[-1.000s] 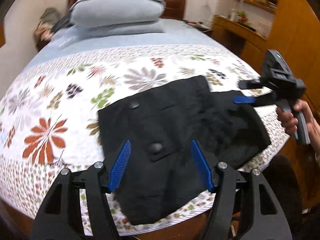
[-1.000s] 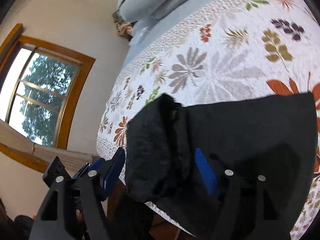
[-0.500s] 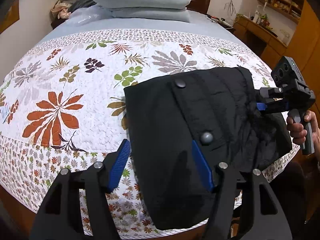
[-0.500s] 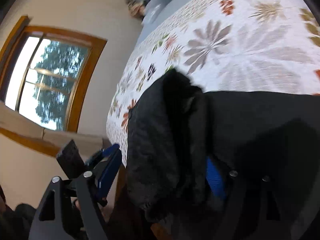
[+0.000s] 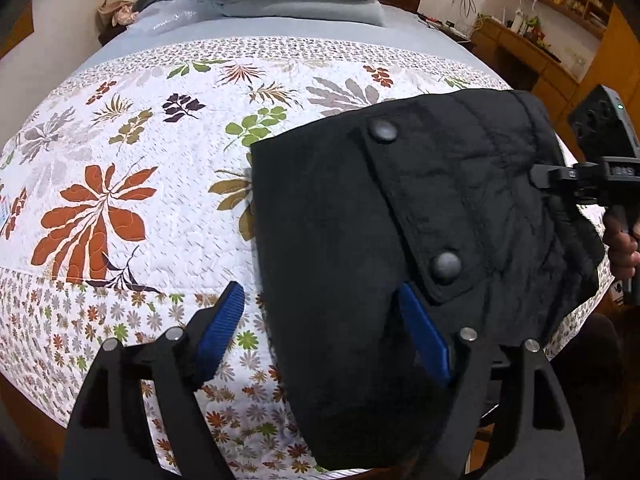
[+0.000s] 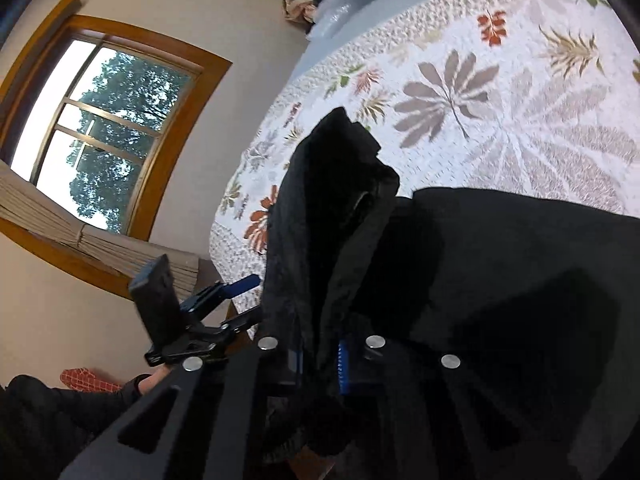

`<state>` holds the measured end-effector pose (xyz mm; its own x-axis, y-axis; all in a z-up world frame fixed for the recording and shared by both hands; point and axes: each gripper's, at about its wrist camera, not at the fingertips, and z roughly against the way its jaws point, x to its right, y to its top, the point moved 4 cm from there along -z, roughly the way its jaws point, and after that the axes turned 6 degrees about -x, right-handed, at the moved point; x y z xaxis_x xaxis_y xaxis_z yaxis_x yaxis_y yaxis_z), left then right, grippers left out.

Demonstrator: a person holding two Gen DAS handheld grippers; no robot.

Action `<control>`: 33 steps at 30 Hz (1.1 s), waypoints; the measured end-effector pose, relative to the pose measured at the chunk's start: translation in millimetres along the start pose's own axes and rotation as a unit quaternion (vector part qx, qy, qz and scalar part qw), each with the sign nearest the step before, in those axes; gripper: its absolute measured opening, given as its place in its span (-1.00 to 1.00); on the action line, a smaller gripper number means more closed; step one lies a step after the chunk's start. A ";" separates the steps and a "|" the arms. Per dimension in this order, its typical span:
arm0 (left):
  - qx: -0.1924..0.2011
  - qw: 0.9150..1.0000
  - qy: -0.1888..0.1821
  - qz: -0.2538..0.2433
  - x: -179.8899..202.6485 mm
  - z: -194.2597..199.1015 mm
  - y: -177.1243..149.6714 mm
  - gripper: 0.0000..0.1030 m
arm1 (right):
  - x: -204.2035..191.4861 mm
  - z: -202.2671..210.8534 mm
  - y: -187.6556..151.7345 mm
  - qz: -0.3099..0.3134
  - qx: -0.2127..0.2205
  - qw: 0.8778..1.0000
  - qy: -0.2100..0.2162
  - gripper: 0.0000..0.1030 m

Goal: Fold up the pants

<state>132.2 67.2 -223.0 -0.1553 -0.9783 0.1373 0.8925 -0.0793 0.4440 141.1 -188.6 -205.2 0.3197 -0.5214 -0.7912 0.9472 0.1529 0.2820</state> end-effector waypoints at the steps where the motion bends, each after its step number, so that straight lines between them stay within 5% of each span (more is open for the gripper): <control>1: 0.002 1.000 -0.001 0.002 0.2 2.3 1.1 0.54 | -3.2 6.1 -1.1 0.001 0.002 1.000 0.003 -0.78; 11: 0.010 1.000 -0.022 -0.005 27.1 6.1 15.9 0.59 | -15.1 84.1 -19.8 0.016 0.031 0.999 -0.032 -0.78; 18: 0.013 0.998 -0.006 -0.063 83.4 -4.1 35.4 0.60 | 24.4 144.2 -41.2 -0.027 0.064 0.995 -0.075 -0.78; 33: -0.017 0.997 0.023 -0.076 115.3 -41.6 42.6 0.72 | 125.6 131.5 -76.0 -0.135 0.078 0.987 -0.033 -0.73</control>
<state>169.9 -57.0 -225.1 -0.2711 -0.9621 0.0290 0.8741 -0.2335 0.4260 105.9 -376.1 -254.6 0.0489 -0.5792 -0.8137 0.9805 -0.1275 0.1497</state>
